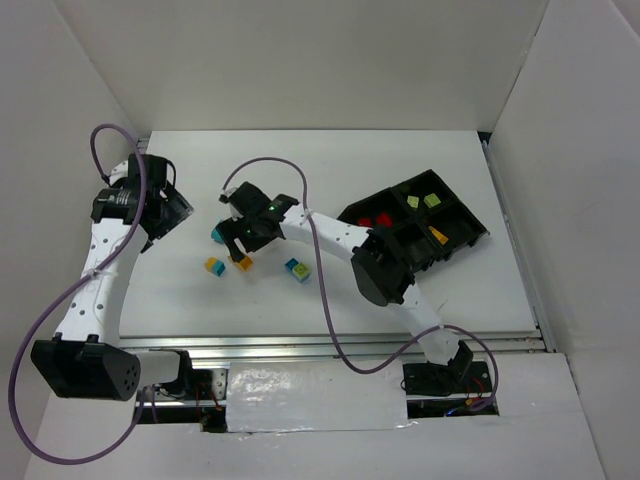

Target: Sort the legos into containers by color

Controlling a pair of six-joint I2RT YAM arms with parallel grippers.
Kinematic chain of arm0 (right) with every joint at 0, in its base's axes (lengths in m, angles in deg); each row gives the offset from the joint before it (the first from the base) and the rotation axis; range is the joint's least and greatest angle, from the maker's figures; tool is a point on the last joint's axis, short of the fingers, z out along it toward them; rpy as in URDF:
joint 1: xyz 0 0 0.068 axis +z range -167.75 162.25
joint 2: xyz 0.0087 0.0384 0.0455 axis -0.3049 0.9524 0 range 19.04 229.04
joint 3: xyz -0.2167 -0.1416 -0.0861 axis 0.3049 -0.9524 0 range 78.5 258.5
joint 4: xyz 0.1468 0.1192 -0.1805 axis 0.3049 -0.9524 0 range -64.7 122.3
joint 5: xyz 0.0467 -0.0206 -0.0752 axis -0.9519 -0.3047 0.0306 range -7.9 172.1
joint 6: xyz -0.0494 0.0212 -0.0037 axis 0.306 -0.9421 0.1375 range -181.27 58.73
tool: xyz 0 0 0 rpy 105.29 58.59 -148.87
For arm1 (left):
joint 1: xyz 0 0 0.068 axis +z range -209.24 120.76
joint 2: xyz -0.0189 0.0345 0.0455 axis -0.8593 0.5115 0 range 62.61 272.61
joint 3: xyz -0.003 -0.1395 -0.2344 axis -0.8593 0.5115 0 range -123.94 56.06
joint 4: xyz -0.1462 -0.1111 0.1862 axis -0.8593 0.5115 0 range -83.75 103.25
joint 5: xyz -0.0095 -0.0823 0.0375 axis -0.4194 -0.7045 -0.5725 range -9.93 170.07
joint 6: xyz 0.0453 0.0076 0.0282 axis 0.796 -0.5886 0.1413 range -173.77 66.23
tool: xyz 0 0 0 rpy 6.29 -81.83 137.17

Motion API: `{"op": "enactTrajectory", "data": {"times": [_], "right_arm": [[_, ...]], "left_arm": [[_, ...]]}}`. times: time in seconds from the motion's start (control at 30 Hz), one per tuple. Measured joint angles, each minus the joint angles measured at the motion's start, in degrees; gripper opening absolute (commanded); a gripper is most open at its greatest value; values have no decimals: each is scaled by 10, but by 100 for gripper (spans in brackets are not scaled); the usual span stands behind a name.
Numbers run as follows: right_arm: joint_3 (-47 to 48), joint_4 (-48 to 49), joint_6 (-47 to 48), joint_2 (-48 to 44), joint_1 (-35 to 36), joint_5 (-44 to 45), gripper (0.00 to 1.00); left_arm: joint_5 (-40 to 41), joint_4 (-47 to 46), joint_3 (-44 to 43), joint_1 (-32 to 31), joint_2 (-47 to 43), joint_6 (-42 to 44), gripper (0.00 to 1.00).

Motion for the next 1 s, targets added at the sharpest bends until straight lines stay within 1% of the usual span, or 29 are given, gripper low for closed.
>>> {"op": "enactTrajectory", "data": {"times": [0.13, 0.23, 0.27, 0.33, 0.37, 0.43, 0.47, 0.57, 0.63, 0.67, 0.7, 0.77, 0.8, 0.87, 0.9, 0.93, 1.0], "right_arm": [[2, 3, 2, 17, 4, -2, 83], [1, 10, 2, 26, 7, -3, 79], [1, 14, 2, 29, 9, -3, 72], [1, 18, 0, 37, 12, -5, 62], [0, 20, -3, 40, 14, -7, 52], [-2, 21, -7, 42, 16, -10, 43], [-2, 21, -9, 42, 16, -12, 33], [-2, 27, -12, 42, 16, -13, 14], [-3, 28, -13, 40, 15, -10, 10], [-11, 30, -14, 35, 14, -5, 0], [-25, 32, -15, 24, 13, 4, 0], [-89, 41, -26, -27, 6, 22, 0], [-129, 40, -35, -67, -3, 29, 0], [-192, 30, -65, -150, -38, 38, 0], [-222, 31, -81, -199, -67, 40, 0], [-249, 27, -98, -251, -110, 46, 0], [-285, 25, -129, -339, -218, 73, 0]], "left_arm": [[-4, -2, 10, 0, -2, 3, 99], [-11, -8, 14, 0, -2, 12, 100], [-15, -10, 16, 0, -2, 14, 100], [-23, -13, 19, 0, -2, 16, 99], [-26, -15, 21, 0, -2, 17, 99], [-32, -19, 24, 0, -2, 21, 100], [-34, -20, 24, 0, -2, 26, 99], [-42, -28, 24, -1, -2, 30, 100], [-44, -33, 24, -1, -2, 32, 99], [-45, -35, 24, -1, -2, 33, 99], [-46, -37, 24, -1, -2, 36, 99], [-52, -43, 24, -2, -1, 45, 99], [-59, -47, 25, -2, -1, 51, 99], [-74, -63, 30, -3, 0, 62, 99], [-89, -73, 33, -9, 8, 75, 99], [-100, -82, 33, -15, 17, 85, 98], [-117, -96, 32, -37, 43, 102, 98]]}}
